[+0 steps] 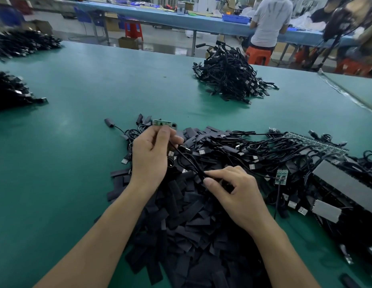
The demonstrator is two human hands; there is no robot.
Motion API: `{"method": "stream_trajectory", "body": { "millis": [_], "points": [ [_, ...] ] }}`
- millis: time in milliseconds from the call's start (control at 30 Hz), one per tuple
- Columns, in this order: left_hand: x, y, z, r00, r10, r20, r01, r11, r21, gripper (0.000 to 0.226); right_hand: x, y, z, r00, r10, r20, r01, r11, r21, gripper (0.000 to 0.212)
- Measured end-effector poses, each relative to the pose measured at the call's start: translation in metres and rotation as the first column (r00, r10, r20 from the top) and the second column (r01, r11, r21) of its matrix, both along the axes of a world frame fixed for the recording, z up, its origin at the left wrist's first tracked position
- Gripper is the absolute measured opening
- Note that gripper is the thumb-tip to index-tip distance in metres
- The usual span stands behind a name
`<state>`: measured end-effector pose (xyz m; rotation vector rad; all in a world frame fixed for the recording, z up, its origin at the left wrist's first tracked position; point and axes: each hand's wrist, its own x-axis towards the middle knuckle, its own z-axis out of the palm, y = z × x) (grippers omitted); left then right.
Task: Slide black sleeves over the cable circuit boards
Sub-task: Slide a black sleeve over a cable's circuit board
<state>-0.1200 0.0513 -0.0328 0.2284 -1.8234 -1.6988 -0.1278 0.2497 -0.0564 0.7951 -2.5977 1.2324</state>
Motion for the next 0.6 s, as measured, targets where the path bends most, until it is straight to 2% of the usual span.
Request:
{"method": "stream_trajectory", "body": {
  "millis": [100,200,267,333,400,467,600],
  "points": [
    [0.000,-0.005,0.001,0.996,0.056,-0.069,-0.047,0.990,0.133,0.027,-0.001,0.000,-0.001,0.997,-0.078,0.008,0.078,0.997,-0.014,0.024],
    [0.000,-0.015,0.004,0.968,0.201,-0.150,-0.182,0.974,0.133,0.028,-0.004,0.004,-0.002,0.974,-0.224,-0.042,0.227,0.972,0.068,0.019],
    [0.001,-0.021,0.005,0.946,0.265,-0.185,-0.248,0.962,0.111,0.028,-0.005,0.006,-0.002,0.956,-0.290,-0.044,0.293,0.939,0.179,0.024],
    [0.004,-0.021,0.005,0.945,0.251,-0.211,-0.266,0.963,-0.041,0.035,-0.003,0.006,-0.001,0.946,-0.324,-0.014,0.315,0.906,0.282,0.035],
    [0.006,-0.017,0.003,0.969,0.170,-0.180,-0.221,0.921,-0.321,0.040,-0.002,0.005,0.001,0.941,-0.338,0.013,0.311,0.881,0.356,0.048],
    [0.008,-0.012,-0.004,0.994,0.089,-0.069,-0.112,0.826,-0.552,0.036,-0.001,0.004,0.002,0.941,-0.337,0.024,0.297,0.859,0.416,0.055],
    [0.012,-0.003,-0.009,0.993,-0.004,0.118,0.093,0.639,-0.763,0.026,-0.002,0.004,0.000,0.940,-0.338,0.055,0.292,0.874,0.389,0.046]
  ]
}}
